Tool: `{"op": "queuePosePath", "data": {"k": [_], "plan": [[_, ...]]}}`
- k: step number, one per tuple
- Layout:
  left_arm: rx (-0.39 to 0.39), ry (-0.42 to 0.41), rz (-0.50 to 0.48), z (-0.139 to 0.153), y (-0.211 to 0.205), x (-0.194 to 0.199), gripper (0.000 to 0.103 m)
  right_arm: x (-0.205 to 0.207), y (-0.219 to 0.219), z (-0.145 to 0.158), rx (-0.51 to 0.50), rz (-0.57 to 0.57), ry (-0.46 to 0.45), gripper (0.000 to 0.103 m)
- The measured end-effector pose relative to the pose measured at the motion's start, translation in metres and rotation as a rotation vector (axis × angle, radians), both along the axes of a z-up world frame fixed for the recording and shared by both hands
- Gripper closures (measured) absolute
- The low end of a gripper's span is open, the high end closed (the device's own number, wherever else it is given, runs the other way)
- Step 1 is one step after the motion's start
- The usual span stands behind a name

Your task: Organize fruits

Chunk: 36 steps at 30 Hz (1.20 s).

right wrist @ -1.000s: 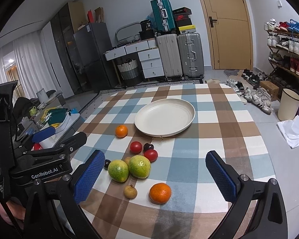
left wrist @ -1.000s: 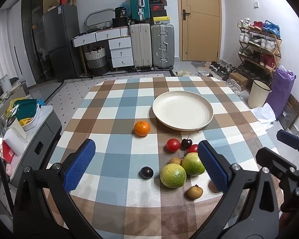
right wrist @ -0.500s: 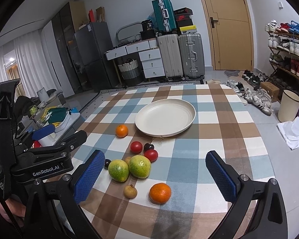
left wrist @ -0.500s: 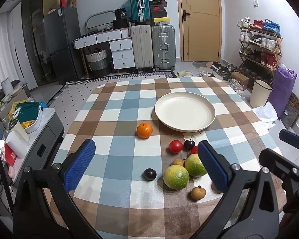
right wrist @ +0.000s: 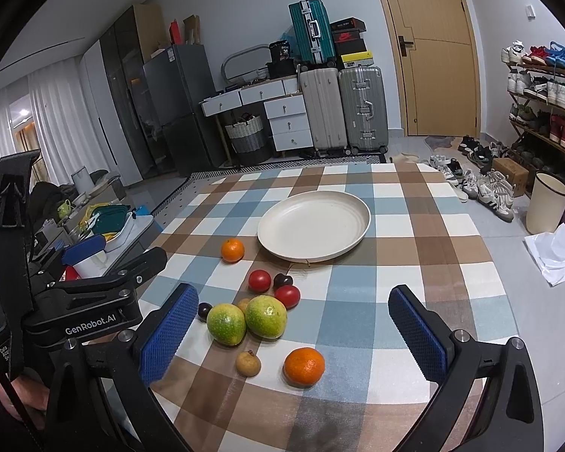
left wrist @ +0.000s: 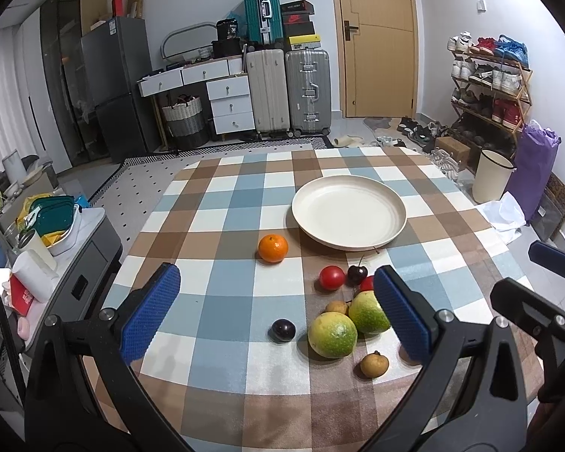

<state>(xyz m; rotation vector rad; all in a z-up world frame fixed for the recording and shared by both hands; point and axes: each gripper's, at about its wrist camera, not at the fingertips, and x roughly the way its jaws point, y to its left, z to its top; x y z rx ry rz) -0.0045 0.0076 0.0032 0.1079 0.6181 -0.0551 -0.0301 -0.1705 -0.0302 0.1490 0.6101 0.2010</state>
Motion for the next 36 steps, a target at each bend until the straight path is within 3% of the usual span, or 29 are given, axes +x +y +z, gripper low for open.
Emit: {"op": "queuePosePath", "data": {"k": [24,36], "plan": [[0.003,0.007,-0.001,-0.003,-0.002,-0.001,0.001,-0.002,-0.006,0.002,0.017,0.021,-0.003,0.000],[-0.009,0.029,0.015,-0.018,0.007,-0.003,0.001,0.004,-0.002,-0.030,0.002,0.041,0.059,0.000]]}}
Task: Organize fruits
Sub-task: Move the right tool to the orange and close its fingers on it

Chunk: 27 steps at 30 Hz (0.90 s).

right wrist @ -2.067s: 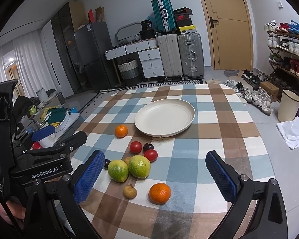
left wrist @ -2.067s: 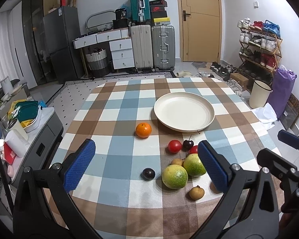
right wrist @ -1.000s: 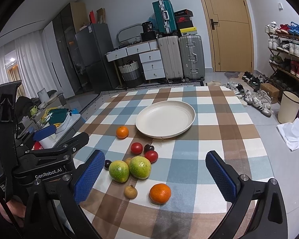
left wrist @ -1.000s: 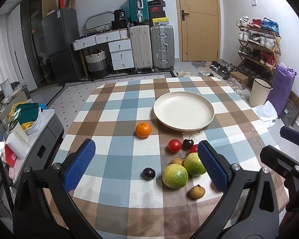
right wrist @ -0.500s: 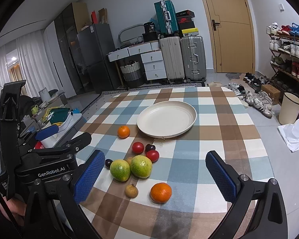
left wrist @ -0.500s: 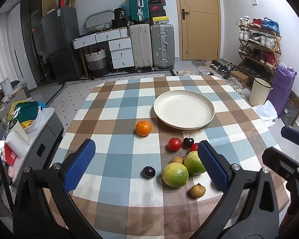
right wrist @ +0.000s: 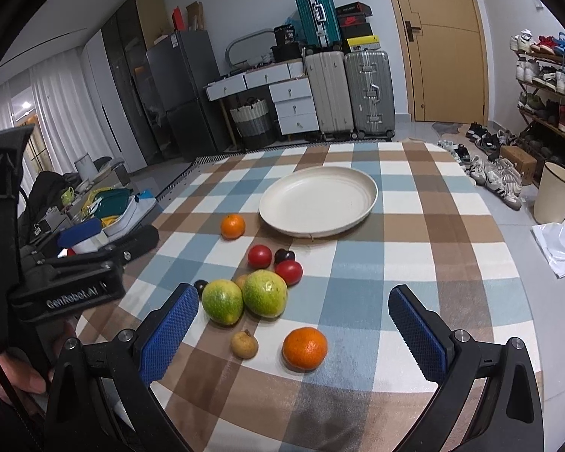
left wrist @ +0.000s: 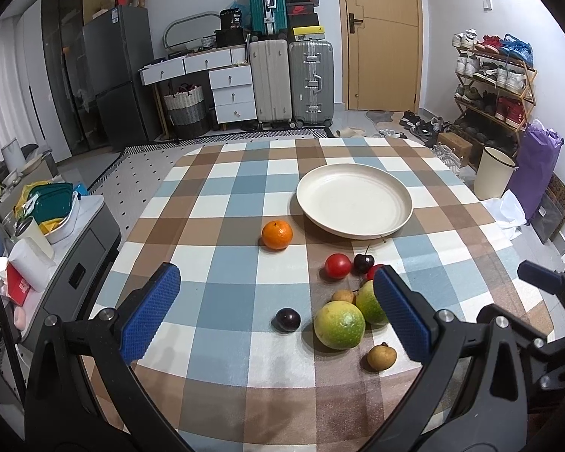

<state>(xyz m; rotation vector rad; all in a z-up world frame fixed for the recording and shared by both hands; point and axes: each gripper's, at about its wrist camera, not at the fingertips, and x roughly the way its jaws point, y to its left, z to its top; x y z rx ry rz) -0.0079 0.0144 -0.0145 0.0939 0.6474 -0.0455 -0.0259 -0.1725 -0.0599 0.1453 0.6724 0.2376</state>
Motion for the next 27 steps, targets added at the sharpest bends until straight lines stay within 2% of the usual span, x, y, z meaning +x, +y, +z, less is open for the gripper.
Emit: {"op": "queuePosePath", "data": {"k": [14,22,27], "plan": [[-0.021,0.031,0.017,-0.009,0.012,0.006,0.001,0.014,0.007,-0.054,-0.073,-0.003,0.084,0.000],[-0.034,0.057,0.027,-0.016,0.020,0.012,0.001,0.017,0.006,-0.071,-0.083,-0.001,0.112,0.001],[-0.059,0.074,0.025,-0.022,0.026,0.017,0.001,0.022,0.008,-0.081,-0.091,0.001,0.144,0.005]]}}
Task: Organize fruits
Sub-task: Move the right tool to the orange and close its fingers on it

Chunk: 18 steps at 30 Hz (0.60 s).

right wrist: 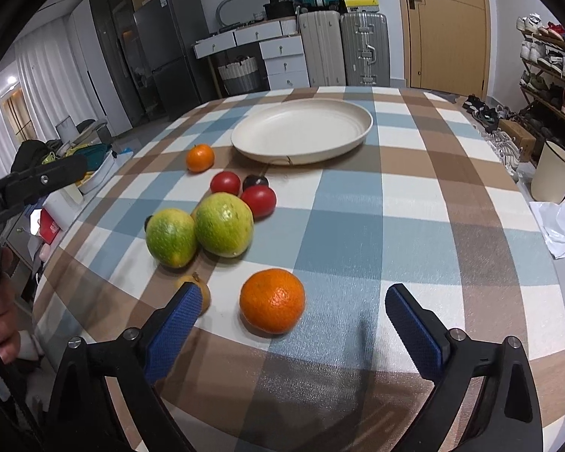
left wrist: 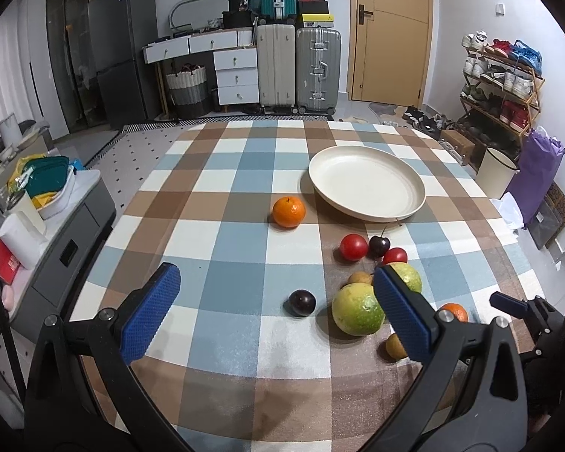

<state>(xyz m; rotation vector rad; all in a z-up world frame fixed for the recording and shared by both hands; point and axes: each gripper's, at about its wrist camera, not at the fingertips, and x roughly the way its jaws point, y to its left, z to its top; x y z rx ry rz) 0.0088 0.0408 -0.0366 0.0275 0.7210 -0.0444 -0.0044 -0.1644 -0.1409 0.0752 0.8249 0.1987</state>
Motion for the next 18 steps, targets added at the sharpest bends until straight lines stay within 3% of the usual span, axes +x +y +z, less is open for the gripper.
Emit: {"op": "queuePosePath", "data": {"k": [18], "plan": [[0.004,0.017,0.069,-0.008,0.023,0.008,0.001,0.006,0.013,-0.012,-0.054,0.037,0.055,0.037]]}}
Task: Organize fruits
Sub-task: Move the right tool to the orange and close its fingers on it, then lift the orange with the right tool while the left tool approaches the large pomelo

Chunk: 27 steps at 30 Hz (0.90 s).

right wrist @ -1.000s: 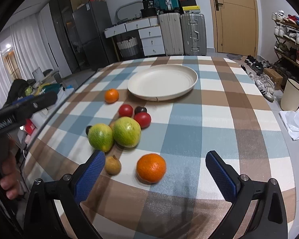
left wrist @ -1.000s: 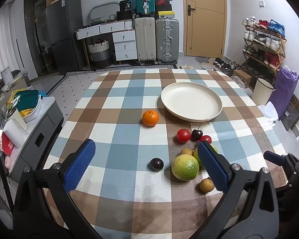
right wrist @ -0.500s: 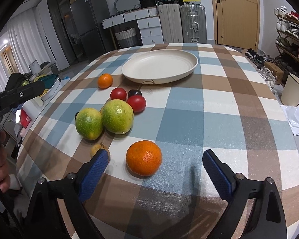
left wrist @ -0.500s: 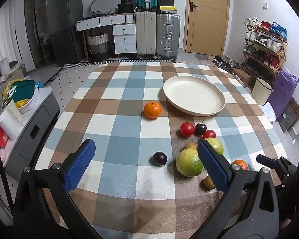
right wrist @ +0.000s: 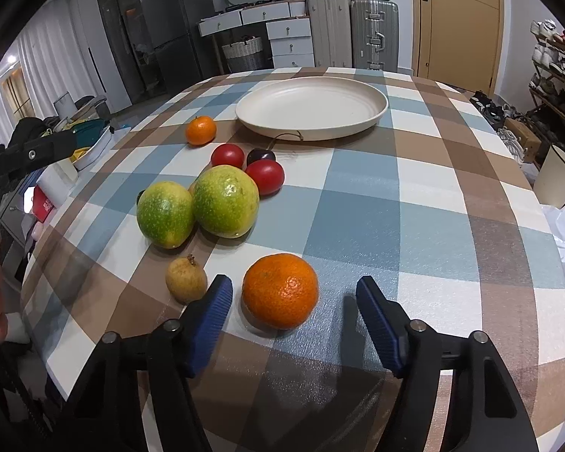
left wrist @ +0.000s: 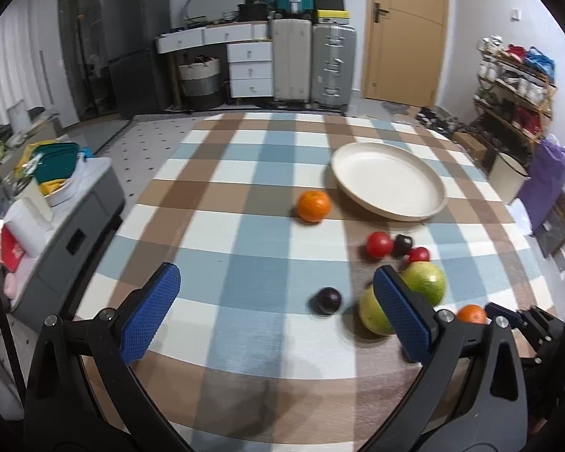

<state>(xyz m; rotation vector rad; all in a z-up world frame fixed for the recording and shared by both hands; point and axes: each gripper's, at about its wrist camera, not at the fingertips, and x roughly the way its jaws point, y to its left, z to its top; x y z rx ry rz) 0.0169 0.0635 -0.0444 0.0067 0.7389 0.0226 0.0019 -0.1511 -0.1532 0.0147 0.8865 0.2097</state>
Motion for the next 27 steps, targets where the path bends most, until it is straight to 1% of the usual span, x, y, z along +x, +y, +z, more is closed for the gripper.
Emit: {"op": "queuePosePath", "data": {"k": [1,3,4,8,16,21,27], "plan": [[-0.003,-0.001,0.005,0.000,0.002,0.001,0.001,0.001,0.000,-0.001,0.004,0.007,0.009,0.040],[-0.016,0.000,0.013,0.000,0.008,0.003,0.001,0.001,0.001,-0.004,0.008,0.019,0.030,0.050],[-0.022,0.001,0.016,0.000,0.010,0.002,0.001,0.000,0.001,-0.003,-0.001,0.019,0.024,0.052],[-0.024,0.005,0.022,-0.003,0.016,0.004,0.001,-0.002,0.004,-0.003,0.007,0.037,0.020,0.062],[-0.019,0.022,0.033,-0.009,0.022,0.001,0.001,-0.002,0.002,-0.002,0.024,0.040,0.022,0.063],[-0.016,0.030,0.042,-0.012,0.025,0.001,0.001,-0.004,0.000,0.000,0.035,0.034,0.000,0.063],[-0.078,0.049,0.000,-0.016,0.025,0.001,0.001,-0.006,-0.001,0.004,0.042,0.025,-0.019,0.063]]}}
